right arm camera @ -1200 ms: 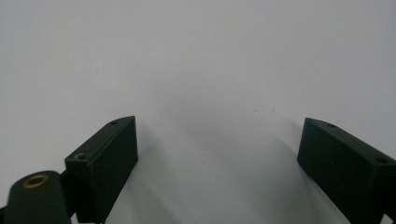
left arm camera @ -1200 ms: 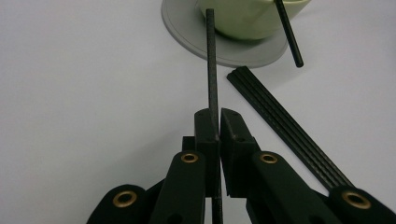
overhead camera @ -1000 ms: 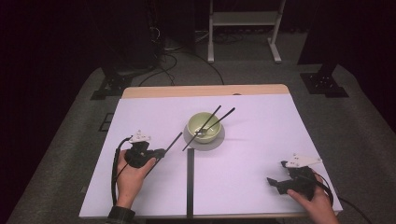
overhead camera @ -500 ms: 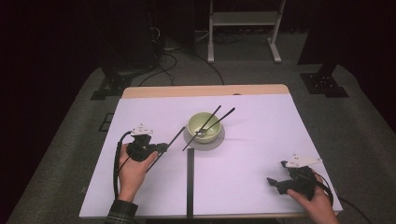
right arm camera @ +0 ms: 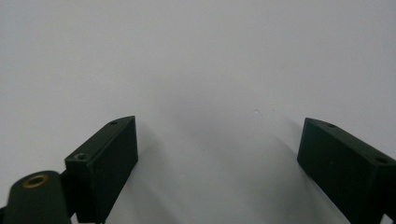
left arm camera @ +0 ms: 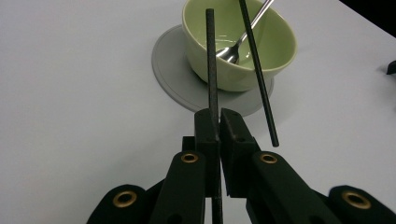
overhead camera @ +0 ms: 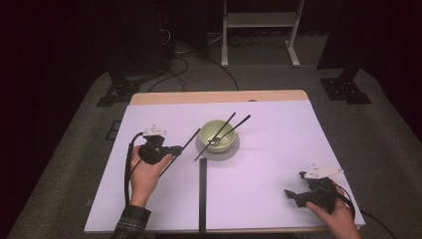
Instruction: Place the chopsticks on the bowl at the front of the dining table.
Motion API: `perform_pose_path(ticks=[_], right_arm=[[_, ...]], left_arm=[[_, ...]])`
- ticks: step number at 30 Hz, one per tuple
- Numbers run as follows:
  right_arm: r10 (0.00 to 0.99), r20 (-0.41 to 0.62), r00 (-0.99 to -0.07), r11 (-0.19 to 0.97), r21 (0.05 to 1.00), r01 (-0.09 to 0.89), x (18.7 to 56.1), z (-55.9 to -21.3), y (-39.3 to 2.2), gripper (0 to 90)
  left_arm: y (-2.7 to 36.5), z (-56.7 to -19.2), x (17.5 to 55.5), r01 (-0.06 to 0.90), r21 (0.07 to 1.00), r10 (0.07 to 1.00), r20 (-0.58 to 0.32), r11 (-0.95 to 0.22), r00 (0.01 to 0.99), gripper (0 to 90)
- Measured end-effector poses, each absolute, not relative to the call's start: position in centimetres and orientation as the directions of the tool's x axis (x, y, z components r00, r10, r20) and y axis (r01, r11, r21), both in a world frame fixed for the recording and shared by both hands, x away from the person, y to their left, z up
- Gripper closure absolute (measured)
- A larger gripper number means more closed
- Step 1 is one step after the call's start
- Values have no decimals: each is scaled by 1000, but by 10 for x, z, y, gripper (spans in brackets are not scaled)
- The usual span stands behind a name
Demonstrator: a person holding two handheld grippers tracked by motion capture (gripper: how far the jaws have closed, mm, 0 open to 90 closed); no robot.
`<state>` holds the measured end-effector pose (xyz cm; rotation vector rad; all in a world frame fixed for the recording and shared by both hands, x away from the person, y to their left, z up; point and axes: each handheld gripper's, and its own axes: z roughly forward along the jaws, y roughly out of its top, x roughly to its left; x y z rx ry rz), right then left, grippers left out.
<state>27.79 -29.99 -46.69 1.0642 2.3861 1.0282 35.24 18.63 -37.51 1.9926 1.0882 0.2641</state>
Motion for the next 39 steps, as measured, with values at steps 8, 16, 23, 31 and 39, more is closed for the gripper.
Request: perform_pose_path(ticks=[8, 16, 23, 31, 39], right_arm=[[746, -8, -665, 460, 729, 507, 278, -467, -300, 106], [746, -9, -665, 460, 729, 506, 278, -467, -300, 106], [747, -7, -665, 458, 730, 507, 278, -467, -300, 105], [746, -8, -666, 460, 730, 506, 278, -467, -300, 105], [746, -7, -665, 459, 729, 507, 278, -467, -300, 105]], left_arm=[[178, -373, 364, 602, 750, 769, -205, -274, 605, 865], [168, -369, 375, 602, 750, 768, -207, -273, 606, 865], [161, -367, 385, 603, 751, 764, -215, -268, 608, 865], [155, -362, 396, 595, 762, 761, -223, -254, 609, 865], [146, -357, 408, 590, 767, 761, -218, -253, 611, 865]])
